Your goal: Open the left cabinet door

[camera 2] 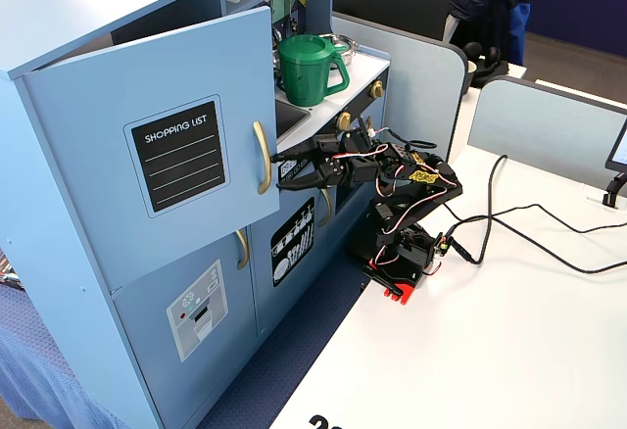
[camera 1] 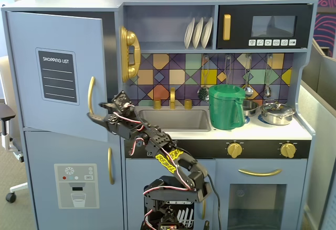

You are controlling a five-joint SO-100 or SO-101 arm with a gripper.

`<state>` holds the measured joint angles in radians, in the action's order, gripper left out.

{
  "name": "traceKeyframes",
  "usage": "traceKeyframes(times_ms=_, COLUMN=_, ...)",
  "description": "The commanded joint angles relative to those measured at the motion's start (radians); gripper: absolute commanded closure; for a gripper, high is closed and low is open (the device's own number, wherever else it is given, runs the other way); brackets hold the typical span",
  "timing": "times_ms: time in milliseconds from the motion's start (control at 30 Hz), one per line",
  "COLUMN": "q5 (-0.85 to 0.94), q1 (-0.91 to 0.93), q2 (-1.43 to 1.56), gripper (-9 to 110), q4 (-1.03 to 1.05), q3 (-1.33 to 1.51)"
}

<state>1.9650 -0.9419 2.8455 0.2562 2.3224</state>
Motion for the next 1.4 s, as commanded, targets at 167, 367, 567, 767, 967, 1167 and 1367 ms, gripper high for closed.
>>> traceKeyframes(times_ms=167, q5=-0.021, q1=0.091, q2=0.158, gripper=88, q4=0.084, q3=0.002)
traceKeyframes(times_ms=367, q5=-0.078, q1=0.215, q2=0.229, gripper=87, q4=0.153, q3=-0.04)
traceKeyframes(times_ms=567, q5=-0.21, q1=0.376, q2=0.238, gripper=88, q4=0.265, q3=-0.075)
traceKeyframes(times_ms=767, q5=-0.242, q1=0.414, q2=0.156, gripper=89, q4=0.273, q3=-0.06)
traceKeyframes(times_ms=967, q5=-0.245, q1=0.426, q2=-0.006, gripper=89, q4=0.169, q3=-0.026)
traceKeyframes(times_ms=1167, q5=-0.213, q1=0.377, q2=-0.144, gripper=89, q4=0.02, q3=-0.011)
traceKeyframes(times_ms=1367, q5=-0.138, q1=0.27, q2=-0.209, gripper=89, q4=-0.087, q3=-0.011)
